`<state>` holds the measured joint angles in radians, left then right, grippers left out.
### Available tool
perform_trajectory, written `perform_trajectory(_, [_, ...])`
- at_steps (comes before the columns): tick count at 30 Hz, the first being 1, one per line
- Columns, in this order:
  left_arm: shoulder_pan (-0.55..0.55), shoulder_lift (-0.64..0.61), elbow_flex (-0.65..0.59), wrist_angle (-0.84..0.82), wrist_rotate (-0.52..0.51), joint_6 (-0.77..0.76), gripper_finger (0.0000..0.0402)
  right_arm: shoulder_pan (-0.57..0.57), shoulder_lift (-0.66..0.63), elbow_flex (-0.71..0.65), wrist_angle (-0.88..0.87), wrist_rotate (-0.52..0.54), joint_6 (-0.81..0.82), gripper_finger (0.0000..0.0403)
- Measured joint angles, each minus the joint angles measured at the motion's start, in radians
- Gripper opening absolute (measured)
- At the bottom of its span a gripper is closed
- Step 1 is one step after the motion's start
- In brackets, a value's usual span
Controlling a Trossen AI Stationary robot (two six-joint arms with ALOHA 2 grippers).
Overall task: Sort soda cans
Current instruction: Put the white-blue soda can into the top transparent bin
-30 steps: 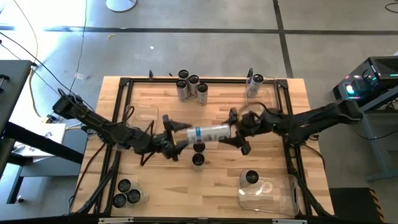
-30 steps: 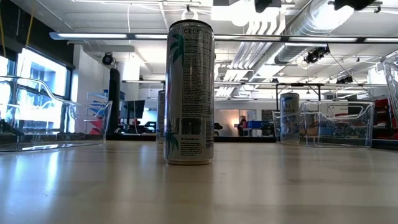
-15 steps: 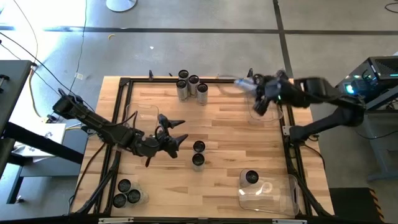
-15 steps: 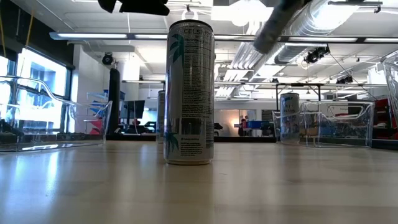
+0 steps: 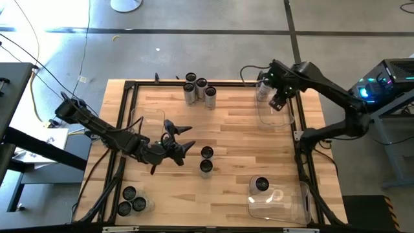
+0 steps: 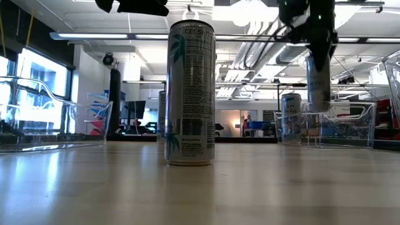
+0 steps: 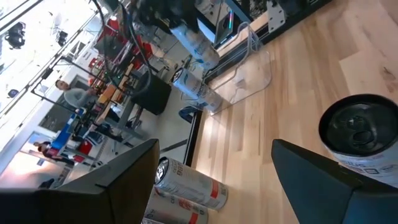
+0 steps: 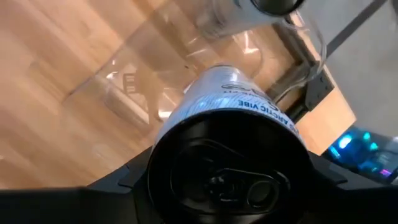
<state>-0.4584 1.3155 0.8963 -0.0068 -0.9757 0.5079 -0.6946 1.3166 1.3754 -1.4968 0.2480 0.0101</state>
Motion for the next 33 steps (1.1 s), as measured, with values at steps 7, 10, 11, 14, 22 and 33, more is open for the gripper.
perform_trajectory(7, [0.0, 0.0, 0.0, 0.002, 0.0, 0.0, 0.0305, -0.152, 0.019, -0.149, 0.216, -0.05, -0.097, 0.0239])
perform_trajectory(10, [0.0, 0.0, 0.0, 0.004, 0.0, 0.0, 0.0305, -0.204, 0.059, -0.173, 0.253, -0.047, -0.112, 0.0239])
perform_trajectory(11, [0.0, 0.0, 0.0, 0.005, 0.0, 0.0, 0.0305, -0.22, 0.073, -0.175, 0.266, -0.04, -0.119, 0.0239])
perform_trajectory(14, [0.0, 0.0, -0.001, 0.01, 0.0, 0.0, 0.0305, -0.256, 0.114, -0.175, 0.314, -0.044, -0.146, 0.0239])
perform_trajectory(22, [0.0, 0.0, -0.001, 0.011, 0.0, 0.0, 0.0305, -0.338, 0.168, -0.175, 0.413, -0.116, -0.202, 0.0239])
perform_trajectory(33, [0.0, 0.001, -0.001, 0.012, 0.0, 0.0, 0.0305, -0.376, 0.177, -0.175, 0.461, -0.166, -0.202, 0.0294])
